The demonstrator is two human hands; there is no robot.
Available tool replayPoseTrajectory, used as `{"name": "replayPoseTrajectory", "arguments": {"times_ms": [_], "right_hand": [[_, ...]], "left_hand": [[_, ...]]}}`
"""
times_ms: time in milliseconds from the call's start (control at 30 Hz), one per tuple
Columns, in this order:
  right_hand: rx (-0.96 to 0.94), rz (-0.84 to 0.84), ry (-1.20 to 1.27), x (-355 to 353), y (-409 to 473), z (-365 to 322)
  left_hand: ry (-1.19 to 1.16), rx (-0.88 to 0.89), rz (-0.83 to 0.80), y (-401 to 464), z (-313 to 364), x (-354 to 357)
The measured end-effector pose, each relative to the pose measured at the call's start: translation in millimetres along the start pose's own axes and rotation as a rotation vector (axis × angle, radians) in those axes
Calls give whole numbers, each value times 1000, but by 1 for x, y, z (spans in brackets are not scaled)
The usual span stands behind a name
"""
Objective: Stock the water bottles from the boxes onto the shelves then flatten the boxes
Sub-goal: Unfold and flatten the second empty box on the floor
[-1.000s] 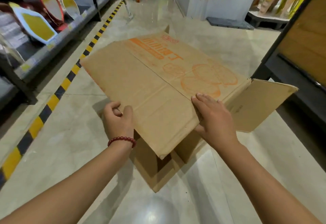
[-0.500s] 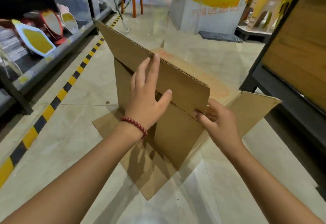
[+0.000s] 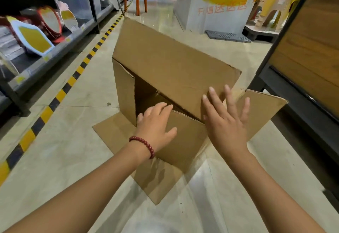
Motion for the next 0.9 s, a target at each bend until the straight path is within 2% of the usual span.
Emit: {"name": "replayPoseTrajectory", "arguments": {"times_ms": [67,167,233,300,433,533,667,733,800,900], "right_hand": [[50,-183,33,13,1,3],[46,-482,223,29,0,9],[23,-603,329,34,-3,13],[21,-655,356,32,-2,12],[37,-768,419,32,6,3],[25,-853,465,30,10,-1],[-18,-907,402,25,12,-6],[-29,-919,392,24,12,-9],[-22,-944,394,25,10,-8],[-16,-970,410,28,9,-3]], "left_hand": [[-10,28,38,-2,-5,-5],[-118,111,80,-6,-5,-13],[-227,162,81,-10,-5,-15],[-297,216,8,-13,-4,-11],[-407,316,-284,-18,7,12],[-448,254,-356,-17,3,18],[-72,100,-100,5,-27,-10],[18,-4,36,20,-49,-27],[109,-76,72,39,-71,-32],[446,-72,23,65,-93,-31]]}}
Point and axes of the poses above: each hand's wrist, its own y-axis towards the middle knuckle, its own x-axis out of the palm, z = x × y, the point moved 7 cm from there along y, towards the middle knuckle, and after that the axes turned 9 degrees about -z, right-handed, at the moved point
